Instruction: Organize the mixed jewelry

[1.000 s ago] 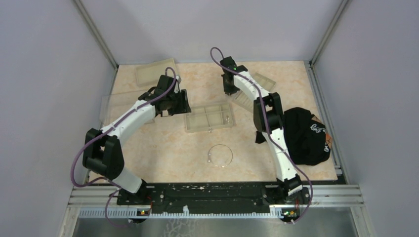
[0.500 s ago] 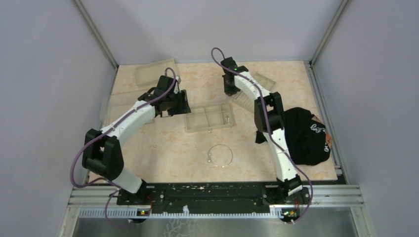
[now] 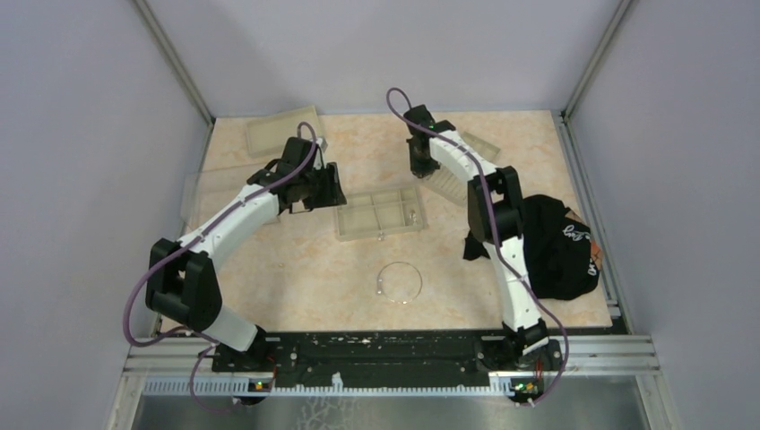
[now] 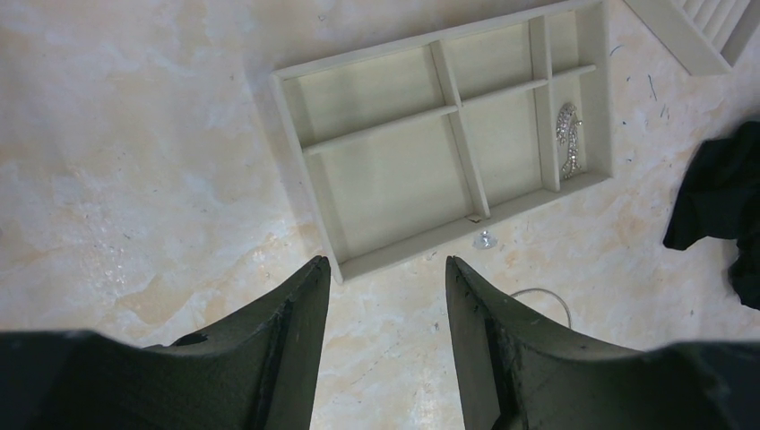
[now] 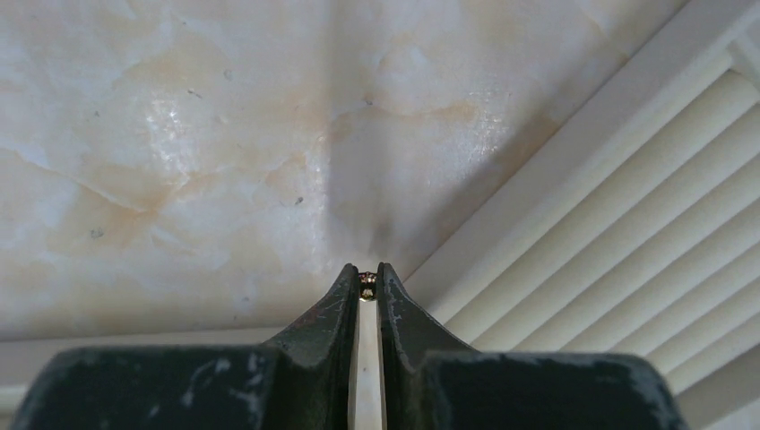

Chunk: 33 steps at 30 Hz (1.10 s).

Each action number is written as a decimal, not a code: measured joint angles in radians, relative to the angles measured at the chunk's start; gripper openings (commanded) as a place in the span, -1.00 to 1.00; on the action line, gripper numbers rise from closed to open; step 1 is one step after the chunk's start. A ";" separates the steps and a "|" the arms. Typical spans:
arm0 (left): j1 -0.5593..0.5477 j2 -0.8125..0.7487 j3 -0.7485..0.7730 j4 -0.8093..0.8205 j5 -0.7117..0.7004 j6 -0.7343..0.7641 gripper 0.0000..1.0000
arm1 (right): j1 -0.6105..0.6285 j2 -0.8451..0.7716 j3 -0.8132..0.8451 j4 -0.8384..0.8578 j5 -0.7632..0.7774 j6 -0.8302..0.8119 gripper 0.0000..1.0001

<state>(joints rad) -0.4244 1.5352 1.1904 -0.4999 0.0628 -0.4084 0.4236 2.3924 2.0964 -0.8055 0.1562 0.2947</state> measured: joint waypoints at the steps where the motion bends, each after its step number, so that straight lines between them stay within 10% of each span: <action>1: 0.000 -0.002 -0.003 0.001 0.005 -0.002 0.14 | 0.000 -0.011 -0.008 0.002 -0.003 0.004 -0.89; 25: 0.000 -0.080 -0.080 0.000 -0.003 -0.018 0.16 | 0.091 -0.198 -0.261 0.105 -0.048 0.024 -0.89; 33: 0.000 -0.111 -0.114 -0.003 -0.002 -0.034 0.19 | 0.091 -0.198 -0.288 0.113 -0.050 0.034 -0.51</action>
<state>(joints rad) -0.4244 1.4239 1.0760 -0.5034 0.0608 -0.4419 0.5148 2.1944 1.8080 -0.6922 0.1066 0.3283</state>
